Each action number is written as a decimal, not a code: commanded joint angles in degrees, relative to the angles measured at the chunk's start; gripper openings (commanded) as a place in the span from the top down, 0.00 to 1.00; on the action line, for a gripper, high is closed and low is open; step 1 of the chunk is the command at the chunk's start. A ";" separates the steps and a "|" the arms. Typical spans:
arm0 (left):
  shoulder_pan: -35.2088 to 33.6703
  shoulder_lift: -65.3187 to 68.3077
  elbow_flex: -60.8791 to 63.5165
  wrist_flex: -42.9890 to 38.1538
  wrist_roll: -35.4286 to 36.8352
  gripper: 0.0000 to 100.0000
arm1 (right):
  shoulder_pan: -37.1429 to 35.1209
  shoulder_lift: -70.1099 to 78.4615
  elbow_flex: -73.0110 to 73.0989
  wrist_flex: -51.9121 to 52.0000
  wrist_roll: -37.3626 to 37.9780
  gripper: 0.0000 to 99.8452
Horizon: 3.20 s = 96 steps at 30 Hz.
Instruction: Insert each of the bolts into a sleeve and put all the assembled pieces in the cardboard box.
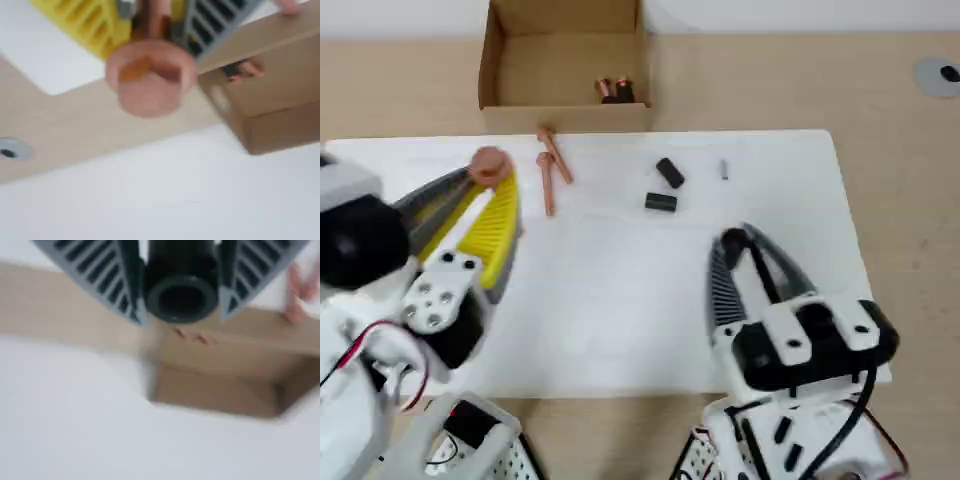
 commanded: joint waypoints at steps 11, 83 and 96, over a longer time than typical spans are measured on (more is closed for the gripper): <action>11.78 -0.75 4.84 -11.96 4.04 0.99 | -10.33 -6.46 7.34 -7.91 -1.85 0.99; 13.54 -18.42 47.21 -33.05 -3.96 0.99 | -15.96 -7.08 32.92 -30.51 -3.60 0.99; 13.36 -18.42 51.25 -33.49 -0.44 0.99 | -15.96 -7.08 32.84 -30.51 -3.69 0.99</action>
